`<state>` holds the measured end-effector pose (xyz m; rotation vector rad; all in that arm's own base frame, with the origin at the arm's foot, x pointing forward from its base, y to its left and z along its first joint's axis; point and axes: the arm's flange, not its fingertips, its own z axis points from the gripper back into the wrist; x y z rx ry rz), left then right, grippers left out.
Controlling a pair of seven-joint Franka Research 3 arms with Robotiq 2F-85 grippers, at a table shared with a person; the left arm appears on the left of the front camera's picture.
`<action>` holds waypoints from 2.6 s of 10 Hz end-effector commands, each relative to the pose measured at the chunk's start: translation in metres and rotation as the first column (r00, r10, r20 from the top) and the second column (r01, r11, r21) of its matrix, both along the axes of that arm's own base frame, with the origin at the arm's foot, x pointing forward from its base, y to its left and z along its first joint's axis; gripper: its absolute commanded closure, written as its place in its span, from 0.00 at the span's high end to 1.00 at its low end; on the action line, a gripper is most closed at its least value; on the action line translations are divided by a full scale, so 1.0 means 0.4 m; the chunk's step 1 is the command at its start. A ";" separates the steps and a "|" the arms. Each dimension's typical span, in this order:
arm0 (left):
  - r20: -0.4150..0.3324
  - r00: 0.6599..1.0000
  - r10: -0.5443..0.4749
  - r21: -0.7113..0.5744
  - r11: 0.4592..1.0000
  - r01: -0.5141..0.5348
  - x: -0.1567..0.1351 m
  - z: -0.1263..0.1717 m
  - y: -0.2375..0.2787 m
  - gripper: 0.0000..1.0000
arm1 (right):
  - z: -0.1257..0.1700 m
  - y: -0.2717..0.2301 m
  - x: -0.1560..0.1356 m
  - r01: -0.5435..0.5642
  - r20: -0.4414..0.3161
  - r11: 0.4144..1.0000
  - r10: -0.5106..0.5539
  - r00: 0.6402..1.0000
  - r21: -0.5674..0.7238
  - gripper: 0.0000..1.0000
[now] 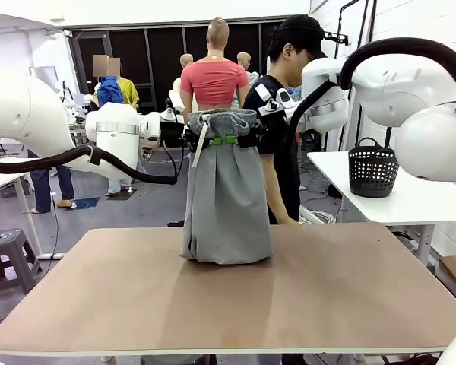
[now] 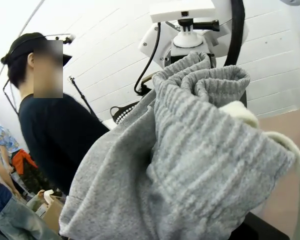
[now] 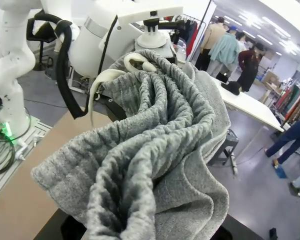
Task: Fold the training pants.
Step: Fold the Training pants in half.
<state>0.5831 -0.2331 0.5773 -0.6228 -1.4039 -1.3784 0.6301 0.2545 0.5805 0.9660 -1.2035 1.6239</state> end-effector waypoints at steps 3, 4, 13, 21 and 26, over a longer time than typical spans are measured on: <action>0.174 0.979 0.106 -0.044 0.994 -0.100 0.056 -0.040 0.011 0.00 | -0.076 0.024 -0.008 -0.010 0.028 1.000 0.010 1.000 -0.023 0.00; 0.166 0.981 0.102 -0.033 0.995 -0.098 0.070 -0.017 -0.002 0.00 | -0.063 0.021 -0.006 0.009 0.036 1.000 -0.009 0.999 -0.001 0.00; 0.129 0.985 0.118 0.023 0.992 -0.121 0.121 -0.010 -0.028 0.00 | -0.007 0.030 0.061 0.100 0.133 0.995 -0.101 0.986 0.014 0.00; -0.451 0.888 -0.093 -0.051 0.996 0.078 -0.182 -0.257 0.057 0.00 | -0.288 0.031 -0.225 -0.119 -0.395 0.992 0.093 0.914 -0.042 0.00; -0.512 0.846 -0.146 -0.177 0.982 0.062 -0.282 -0.375 0.057 0.00 | -0.398 0.025 -0.333 -0.157 -0.515 0.984 0.093 0.852 -0.082 0.00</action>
